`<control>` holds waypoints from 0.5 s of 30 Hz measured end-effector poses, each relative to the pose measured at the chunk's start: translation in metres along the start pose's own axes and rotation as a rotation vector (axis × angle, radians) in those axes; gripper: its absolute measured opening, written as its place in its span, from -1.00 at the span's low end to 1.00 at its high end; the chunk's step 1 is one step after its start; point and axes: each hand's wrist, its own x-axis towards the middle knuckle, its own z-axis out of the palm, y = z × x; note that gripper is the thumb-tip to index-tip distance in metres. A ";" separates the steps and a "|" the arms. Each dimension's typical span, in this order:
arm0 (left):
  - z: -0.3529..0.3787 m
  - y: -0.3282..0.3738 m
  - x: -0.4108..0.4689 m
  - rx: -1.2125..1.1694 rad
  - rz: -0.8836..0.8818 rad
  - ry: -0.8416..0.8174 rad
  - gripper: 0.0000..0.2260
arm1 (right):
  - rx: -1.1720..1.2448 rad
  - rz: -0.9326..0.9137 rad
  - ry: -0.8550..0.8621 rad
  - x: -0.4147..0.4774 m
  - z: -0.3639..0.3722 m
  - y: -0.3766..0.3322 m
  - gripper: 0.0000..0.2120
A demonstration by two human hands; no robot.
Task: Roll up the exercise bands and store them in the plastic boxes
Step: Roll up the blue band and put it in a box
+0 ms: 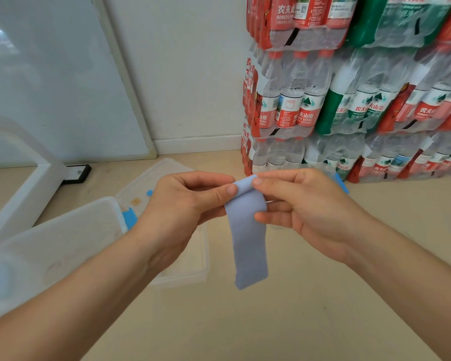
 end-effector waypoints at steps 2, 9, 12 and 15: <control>0.001 0.000 -0.001 0.007 0.019 0.000 -0.73 | -0.009 -0.008 -0.014 -0.001 0.000 -0.001 -0.83; 0.004 0.000 -0.003 0.205 0.150 0.004 -0.85 | -0.025 -0.044 0.055 0.002 -0.002 0.003 -0.83; 0.002 0.001 -0.004 0.245 0.148 -0.009 -0.91 | -0.010 -0.073 0.082 0.002 -0.003 0.002 -0.83; -0.001 0.003 -0.005 0.282 0.093 -0.050 -0.88 | -0.050 -0.098 0.108 0.001 -0.004 0.001 -0.85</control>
